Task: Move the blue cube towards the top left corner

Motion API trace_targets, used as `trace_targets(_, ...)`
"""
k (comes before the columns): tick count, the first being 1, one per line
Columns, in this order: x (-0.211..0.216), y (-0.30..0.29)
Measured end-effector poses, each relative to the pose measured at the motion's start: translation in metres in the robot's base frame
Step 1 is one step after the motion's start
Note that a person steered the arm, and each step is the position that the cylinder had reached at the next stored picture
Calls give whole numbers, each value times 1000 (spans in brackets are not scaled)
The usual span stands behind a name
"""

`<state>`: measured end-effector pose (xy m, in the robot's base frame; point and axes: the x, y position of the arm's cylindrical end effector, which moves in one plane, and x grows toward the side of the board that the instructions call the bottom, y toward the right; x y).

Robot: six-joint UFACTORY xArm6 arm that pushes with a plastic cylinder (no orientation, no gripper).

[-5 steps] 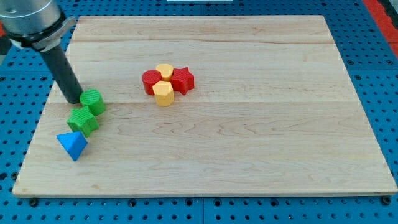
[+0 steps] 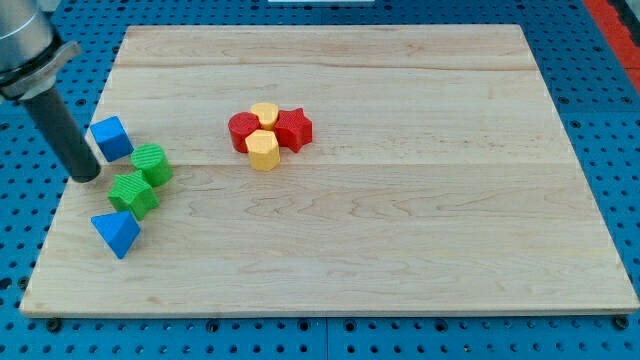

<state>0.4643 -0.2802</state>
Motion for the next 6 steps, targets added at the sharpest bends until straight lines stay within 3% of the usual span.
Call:
trace_targets(1,-35,18)
trace_targets(2,-84,101)
trace_targets(3,-100,108)
trace_targets(4,-100,82)
trace_targets(6,-141,51)
